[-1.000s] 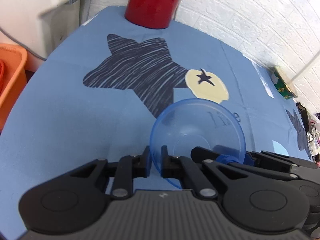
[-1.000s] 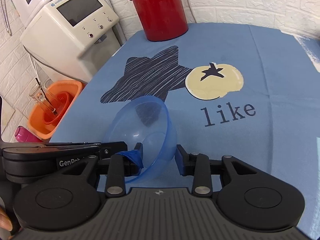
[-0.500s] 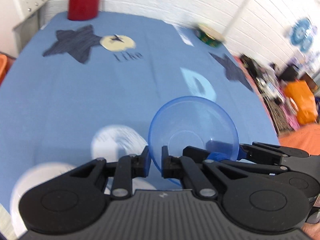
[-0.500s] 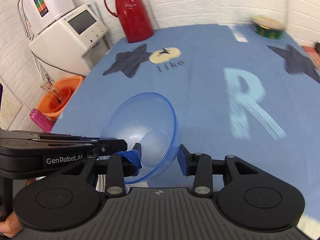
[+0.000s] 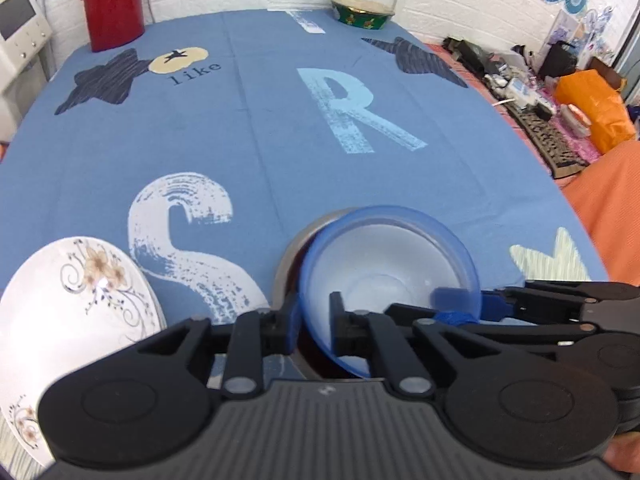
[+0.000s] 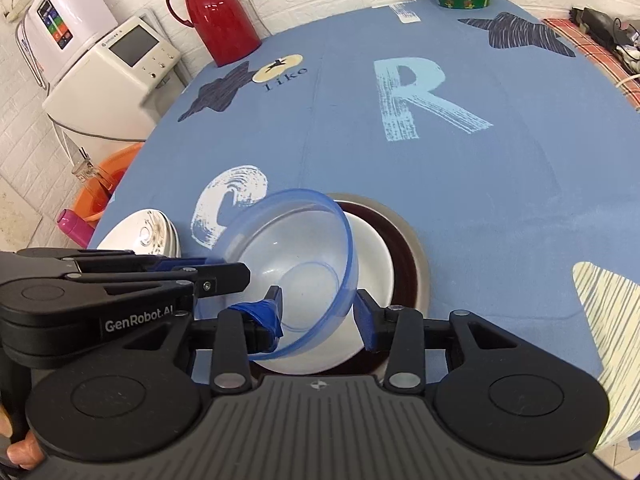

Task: Organize plates and bowls
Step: 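Carry the blue bowl with the left gripper into the red bowl and open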

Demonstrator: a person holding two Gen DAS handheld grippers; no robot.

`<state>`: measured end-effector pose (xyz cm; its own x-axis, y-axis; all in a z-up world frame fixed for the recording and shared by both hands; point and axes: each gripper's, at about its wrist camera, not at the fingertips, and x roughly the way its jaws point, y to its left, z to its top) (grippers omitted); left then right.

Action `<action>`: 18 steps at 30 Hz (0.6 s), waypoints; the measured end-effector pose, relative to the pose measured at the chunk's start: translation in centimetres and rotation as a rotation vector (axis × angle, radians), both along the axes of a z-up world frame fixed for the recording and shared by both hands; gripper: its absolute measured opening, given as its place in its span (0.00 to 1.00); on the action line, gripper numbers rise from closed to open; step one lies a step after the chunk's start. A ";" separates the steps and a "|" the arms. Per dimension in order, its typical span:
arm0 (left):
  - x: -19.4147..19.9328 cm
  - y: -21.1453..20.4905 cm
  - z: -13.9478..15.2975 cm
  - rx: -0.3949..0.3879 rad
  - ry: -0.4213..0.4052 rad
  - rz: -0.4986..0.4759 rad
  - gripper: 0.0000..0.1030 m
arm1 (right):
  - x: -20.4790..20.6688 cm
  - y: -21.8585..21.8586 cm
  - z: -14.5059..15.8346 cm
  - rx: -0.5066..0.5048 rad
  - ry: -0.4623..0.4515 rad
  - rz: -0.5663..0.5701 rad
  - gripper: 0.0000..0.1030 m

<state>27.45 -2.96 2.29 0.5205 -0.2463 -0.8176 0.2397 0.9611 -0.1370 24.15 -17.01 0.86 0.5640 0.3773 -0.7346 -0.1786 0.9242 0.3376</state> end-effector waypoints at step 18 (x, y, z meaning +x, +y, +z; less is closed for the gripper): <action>-0.5 1.1 0.6 -0.055 -0.031 0.003 0.49 | -2.4 -4.2 0.3 0.027 -0.062 -0.097 0.26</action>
